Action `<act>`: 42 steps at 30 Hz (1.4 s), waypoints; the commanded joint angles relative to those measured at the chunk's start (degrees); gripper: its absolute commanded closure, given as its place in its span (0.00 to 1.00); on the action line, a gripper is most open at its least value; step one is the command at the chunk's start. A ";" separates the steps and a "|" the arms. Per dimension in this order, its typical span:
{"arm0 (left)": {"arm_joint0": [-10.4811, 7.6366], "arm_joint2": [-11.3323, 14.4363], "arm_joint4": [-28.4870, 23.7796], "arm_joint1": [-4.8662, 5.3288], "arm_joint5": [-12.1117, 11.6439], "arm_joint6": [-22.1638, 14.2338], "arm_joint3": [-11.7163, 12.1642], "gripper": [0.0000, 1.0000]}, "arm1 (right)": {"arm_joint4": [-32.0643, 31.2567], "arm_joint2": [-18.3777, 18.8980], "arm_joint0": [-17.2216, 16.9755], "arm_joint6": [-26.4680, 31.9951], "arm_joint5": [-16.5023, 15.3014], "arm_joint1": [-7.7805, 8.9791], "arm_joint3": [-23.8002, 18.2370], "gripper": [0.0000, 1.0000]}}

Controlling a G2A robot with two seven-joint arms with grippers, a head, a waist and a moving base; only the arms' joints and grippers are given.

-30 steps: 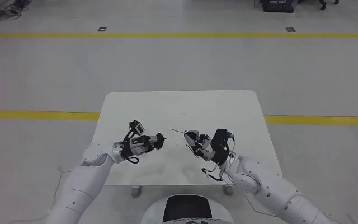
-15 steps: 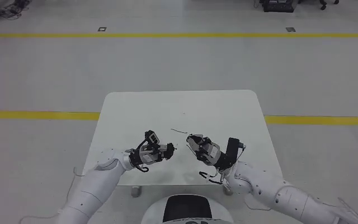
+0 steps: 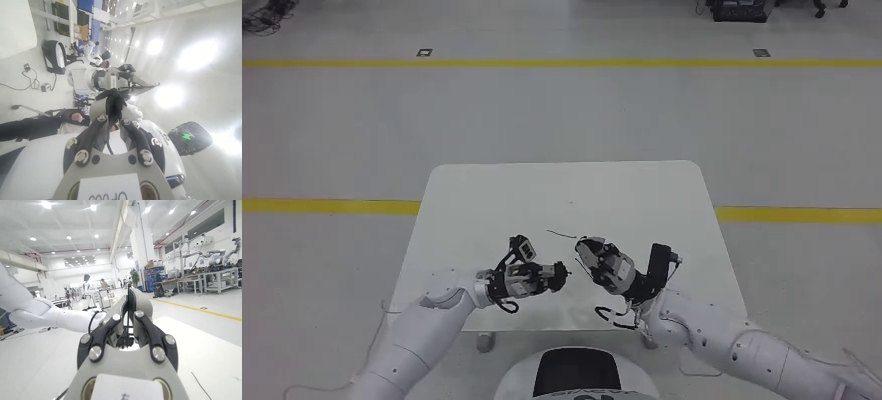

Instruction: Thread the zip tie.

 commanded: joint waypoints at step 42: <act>0.49 1.44 -3.14 0.46 -0.97 2.84 -1.42 1.00 | 0.11 -0.03 -0.98 0.51 0.00 -3.26 2.67 1.00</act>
